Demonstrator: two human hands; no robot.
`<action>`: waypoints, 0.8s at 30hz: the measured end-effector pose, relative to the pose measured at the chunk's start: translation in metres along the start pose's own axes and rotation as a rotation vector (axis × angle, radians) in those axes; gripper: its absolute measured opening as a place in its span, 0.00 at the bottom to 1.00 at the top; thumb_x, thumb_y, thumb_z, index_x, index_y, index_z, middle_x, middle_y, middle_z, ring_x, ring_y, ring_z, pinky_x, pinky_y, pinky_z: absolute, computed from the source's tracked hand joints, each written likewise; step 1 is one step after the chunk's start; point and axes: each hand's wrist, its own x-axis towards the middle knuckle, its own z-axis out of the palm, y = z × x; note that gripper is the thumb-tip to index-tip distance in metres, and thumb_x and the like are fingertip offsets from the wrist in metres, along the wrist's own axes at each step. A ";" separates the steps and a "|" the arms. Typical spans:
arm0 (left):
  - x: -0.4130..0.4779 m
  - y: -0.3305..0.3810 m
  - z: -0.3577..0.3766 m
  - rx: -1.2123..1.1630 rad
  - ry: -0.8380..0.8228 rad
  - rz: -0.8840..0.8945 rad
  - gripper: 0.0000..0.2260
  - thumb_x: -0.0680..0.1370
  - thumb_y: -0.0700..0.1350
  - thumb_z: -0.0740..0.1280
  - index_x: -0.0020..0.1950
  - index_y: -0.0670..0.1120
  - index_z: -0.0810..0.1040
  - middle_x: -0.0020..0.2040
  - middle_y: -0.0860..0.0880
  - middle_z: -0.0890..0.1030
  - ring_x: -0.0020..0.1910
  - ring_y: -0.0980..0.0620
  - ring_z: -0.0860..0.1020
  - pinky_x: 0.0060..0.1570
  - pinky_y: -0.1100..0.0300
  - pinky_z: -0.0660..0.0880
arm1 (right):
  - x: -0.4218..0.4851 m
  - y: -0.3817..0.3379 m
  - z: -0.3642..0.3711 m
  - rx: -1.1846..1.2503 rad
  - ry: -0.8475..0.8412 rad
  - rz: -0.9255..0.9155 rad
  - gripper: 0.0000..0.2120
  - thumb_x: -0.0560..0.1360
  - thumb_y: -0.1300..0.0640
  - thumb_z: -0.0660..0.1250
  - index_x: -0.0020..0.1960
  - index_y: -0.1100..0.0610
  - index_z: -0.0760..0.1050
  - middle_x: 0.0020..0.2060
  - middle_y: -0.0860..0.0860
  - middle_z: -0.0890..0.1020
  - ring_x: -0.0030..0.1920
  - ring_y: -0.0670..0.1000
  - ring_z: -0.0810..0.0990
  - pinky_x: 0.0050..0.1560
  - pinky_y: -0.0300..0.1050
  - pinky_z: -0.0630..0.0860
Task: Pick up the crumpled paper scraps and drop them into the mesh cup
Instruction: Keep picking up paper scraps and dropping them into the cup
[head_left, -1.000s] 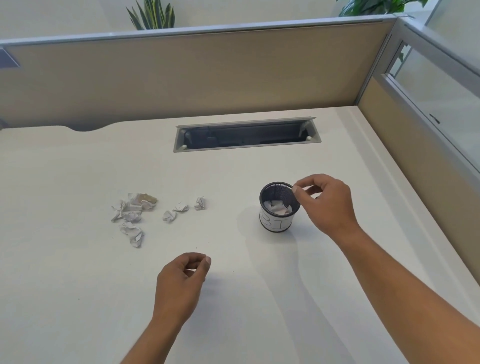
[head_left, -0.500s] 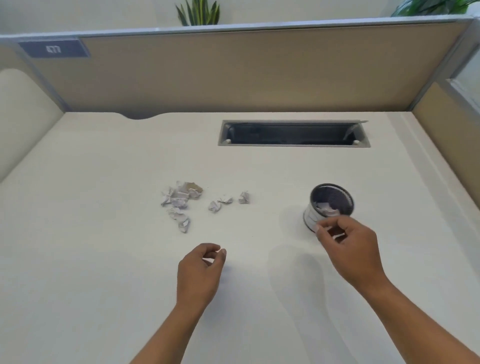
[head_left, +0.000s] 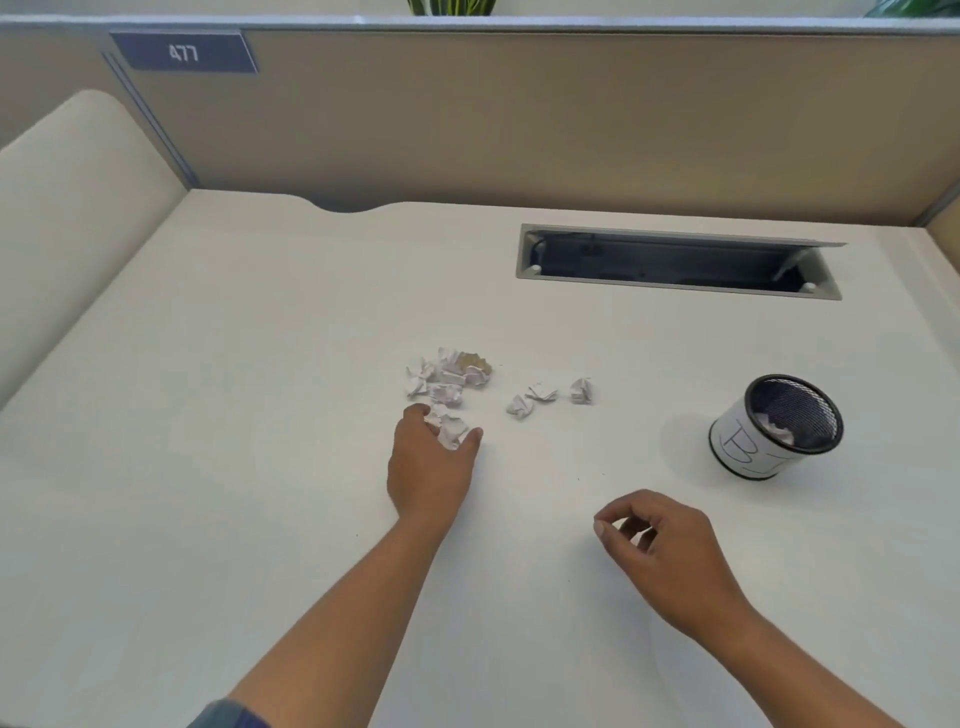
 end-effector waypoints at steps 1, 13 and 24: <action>0.004 0.000 0.000 0.014 -0.026 0.005 0.27 0.69 0.59 0.74 0.63 0.52 0.71 0.50 0.54 0.77 0.47 0.51 0.76 0.43 0.58 0.70 | 0.002 -0.005 0.004 -0.005 0.002 0.004 0.09 0.71 0.58 0.74 0.37 0.44 0.80 0.39 0.38 0.83 0.35 0.43 0.80 0.32 0.32 0.73; 0.013 -0.018 -0.037 -0.130 -0.196 0.116 0.13 0.77 0.62 0.65 0.41 0.55 0.81 0.37 0.63 0.81 0.38 0.64 0.78 0.36 0.64 0.71 | 0.039 -0.041 0.047 -0.063 0.061 0.055 0.09 0.72 0.57 0.73 0.37 0.44 0.80 0.41 0.35 0.83 0.38 0.40 0.81 0.34 0.29 0.72; 0.012 -0.041 -0.086 -0.411 -0.211 0.062 0.05 0.73 0.53 0.74 0.42 0.54 0.82 0.33 0.57 0.83 0.34 0.59 0.81 0.33 0.71 0.74 | 0.089 -0.070 0.119 -0.263 -0.081 0.111 0.11 0.72 0.53 0.71 0.54 0.46 0.79 0.44 0.40 0.81 0.40 0.39 0.80 0.46 0.39 0.76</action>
